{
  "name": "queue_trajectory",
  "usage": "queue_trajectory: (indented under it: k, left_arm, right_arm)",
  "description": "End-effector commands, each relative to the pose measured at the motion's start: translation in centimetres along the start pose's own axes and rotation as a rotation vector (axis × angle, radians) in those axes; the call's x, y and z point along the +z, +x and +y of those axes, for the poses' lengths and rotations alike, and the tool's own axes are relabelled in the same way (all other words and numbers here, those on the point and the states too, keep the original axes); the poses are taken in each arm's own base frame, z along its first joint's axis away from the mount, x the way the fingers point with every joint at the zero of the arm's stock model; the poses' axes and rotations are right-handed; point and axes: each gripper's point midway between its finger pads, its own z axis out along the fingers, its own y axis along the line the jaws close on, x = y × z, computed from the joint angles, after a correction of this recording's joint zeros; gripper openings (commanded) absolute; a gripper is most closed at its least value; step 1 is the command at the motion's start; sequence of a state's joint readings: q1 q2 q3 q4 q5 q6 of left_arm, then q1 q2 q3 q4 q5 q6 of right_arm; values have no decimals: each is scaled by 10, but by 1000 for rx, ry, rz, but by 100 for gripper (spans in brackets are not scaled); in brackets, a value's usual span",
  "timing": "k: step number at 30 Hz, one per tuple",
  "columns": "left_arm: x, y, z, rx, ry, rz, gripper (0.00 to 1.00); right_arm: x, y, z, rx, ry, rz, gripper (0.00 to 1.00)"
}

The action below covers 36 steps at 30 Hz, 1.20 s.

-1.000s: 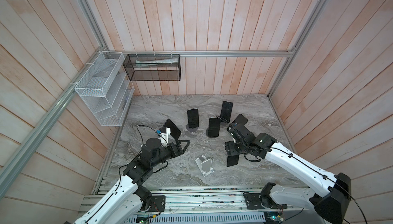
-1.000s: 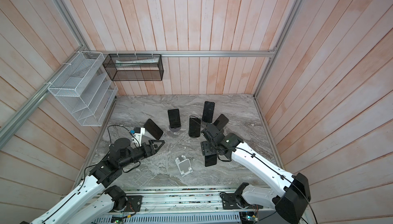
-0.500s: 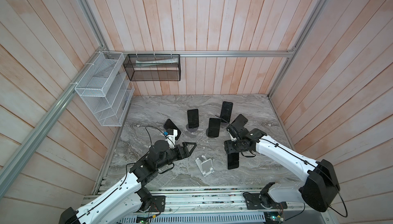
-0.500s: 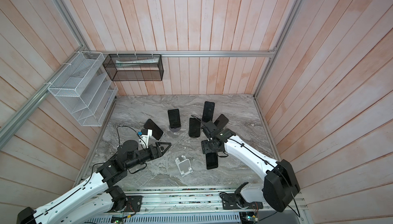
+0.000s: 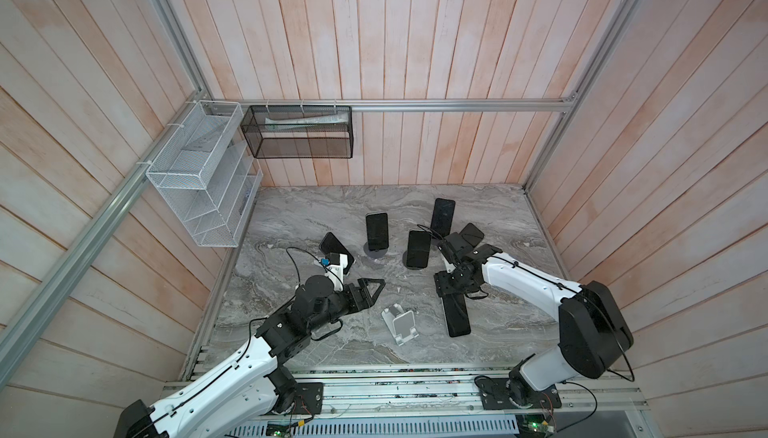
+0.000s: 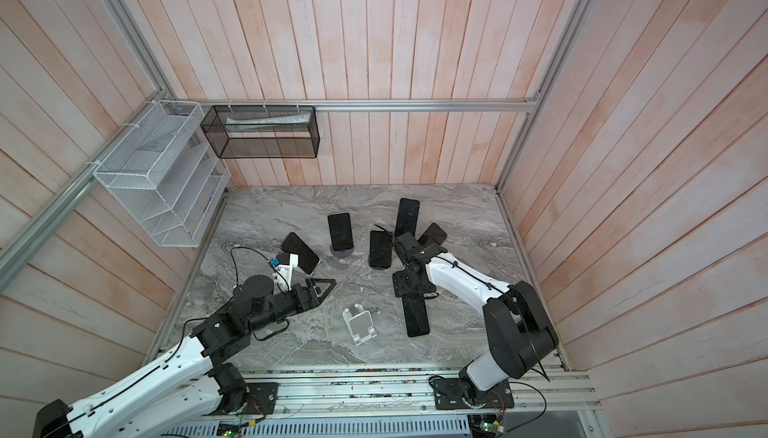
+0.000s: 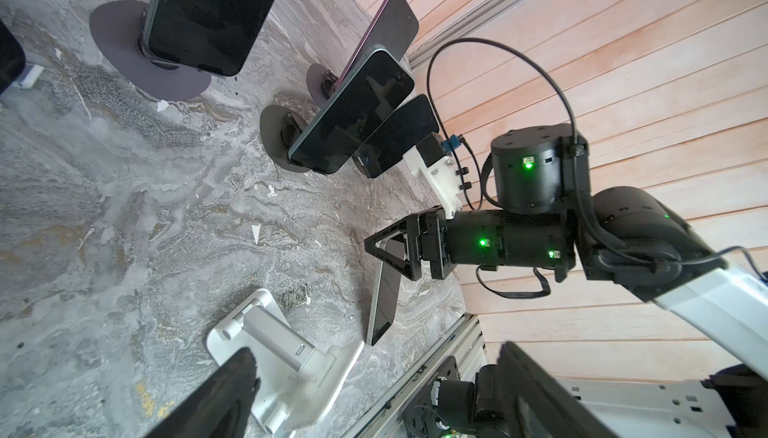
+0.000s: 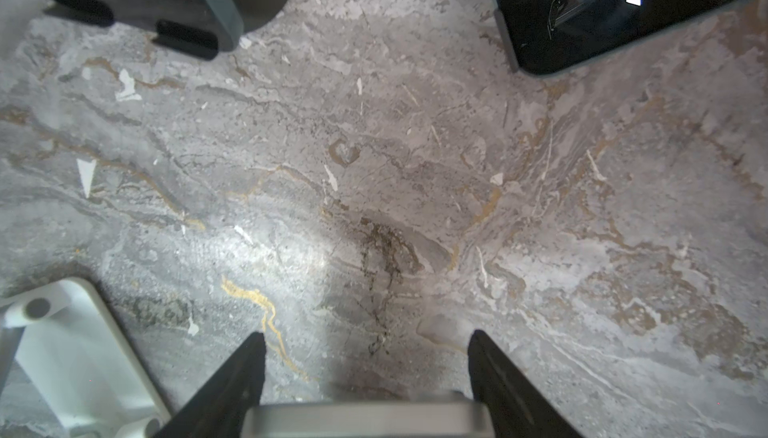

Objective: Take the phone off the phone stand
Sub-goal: 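Lower the phone flat onto the table beside the stand and open the right gripper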

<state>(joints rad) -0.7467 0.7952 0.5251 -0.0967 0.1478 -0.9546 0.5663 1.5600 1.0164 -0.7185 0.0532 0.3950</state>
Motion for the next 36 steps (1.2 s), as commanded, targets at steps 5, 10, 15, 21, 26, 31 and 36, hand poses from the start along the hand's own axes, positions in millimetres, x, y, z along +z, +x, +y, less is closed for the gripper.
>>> queue_trajectory:
  k: [5, 10, 15, 21, 26, 31, 36]
  left_arm:
    - [0, -1, -1, -11, 16, -19, 92]
    - [1, -1, -1, -20, 14, -18, 92]
    - [3, -5, -8, 6, 9, -2, 92]
    - [5, -5, -8, 14, -26, 21, 92]
    - [2, -3, 1, -25, -39, 1, 93]
    - [-5, -5, 8, -64, -39, -43, 93]
    - [-12, -10, 7, -12, -73, -51, 93]
  right_arm:
    - [15, -28, -2, 71, 21, -81, 62]
    - [27, -26, -1, 141, 17, -67, 64]
    - [40, -19, -8, 214, 49, -64, 65]
    - [48, -10, -13, 295, 57, -74, 65]
    - [54, -4, -12, 316, 52, -78, 68]
    - [57, -7, -16, 279, 96, -57, 72]
    - [59, -7, -9, 276, 72, -52, 76]
